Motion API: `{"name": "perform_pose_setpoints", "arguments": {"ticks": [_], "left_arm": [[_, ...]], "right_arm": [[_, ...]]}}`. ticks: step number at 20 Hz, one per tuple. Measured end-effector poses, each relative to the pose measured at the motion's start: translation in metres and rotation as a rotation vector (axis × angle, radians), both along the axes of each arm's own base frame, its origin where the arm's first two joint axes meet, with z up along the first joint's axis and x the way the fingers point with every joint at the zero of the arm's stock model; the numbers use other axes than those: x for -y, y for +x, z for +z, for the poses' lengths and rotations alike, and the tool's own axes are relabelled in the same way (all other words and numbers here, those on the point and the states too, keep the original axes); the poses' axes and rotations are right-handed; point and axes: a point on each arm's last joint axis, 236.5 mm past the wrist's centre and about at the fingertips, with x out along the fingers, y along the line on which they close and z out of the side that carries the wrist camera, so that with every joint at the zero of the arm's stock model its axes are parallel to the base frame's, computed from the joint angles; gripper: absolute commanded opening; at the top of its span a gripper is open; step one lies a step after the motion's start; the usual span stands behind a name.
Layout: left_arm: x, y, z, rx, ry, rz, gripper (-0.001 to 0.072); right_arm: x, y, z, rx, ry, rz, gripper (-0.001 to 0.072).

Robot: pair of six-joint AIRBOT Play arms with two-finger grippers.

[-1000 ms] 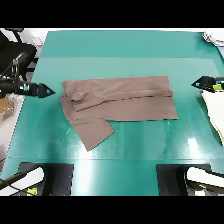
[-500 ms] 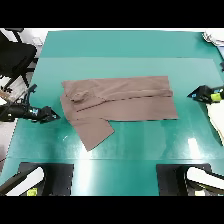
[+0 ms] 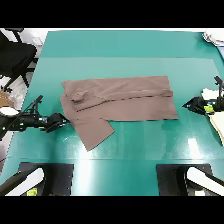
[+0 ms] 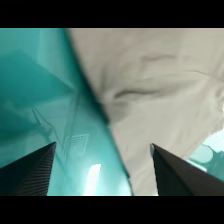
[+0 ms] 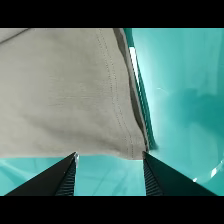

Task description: Fold the shirts.

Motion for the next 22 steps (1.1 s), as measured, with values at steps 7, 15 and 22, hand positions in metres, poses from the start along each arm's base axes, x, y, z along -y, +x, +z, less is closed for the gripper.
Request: {"name": "perform_pose_setpoints", "arguments": {"ticks": [7,15,22], "left_arm": [[0.050,-0.004,-0.005,0.020,0.027,-0.106,0.0675],[0.067,0.002,-0.008,0.059,0.054,-0.116,0.0282],[0.073,-0.015,-0.008,0.017,0.040,-0.175,0.0499]], "right_arm": [[-0.001,-0.003,-0.016,-0.041,0.020,-0.001,0.0487],[-0.002,-0.004,-0.021,-0.055,0.028,0.006,0.0486],[-0.002,-0.004,-0.022,-0.053,0.025,0.014,0.0486]]}}
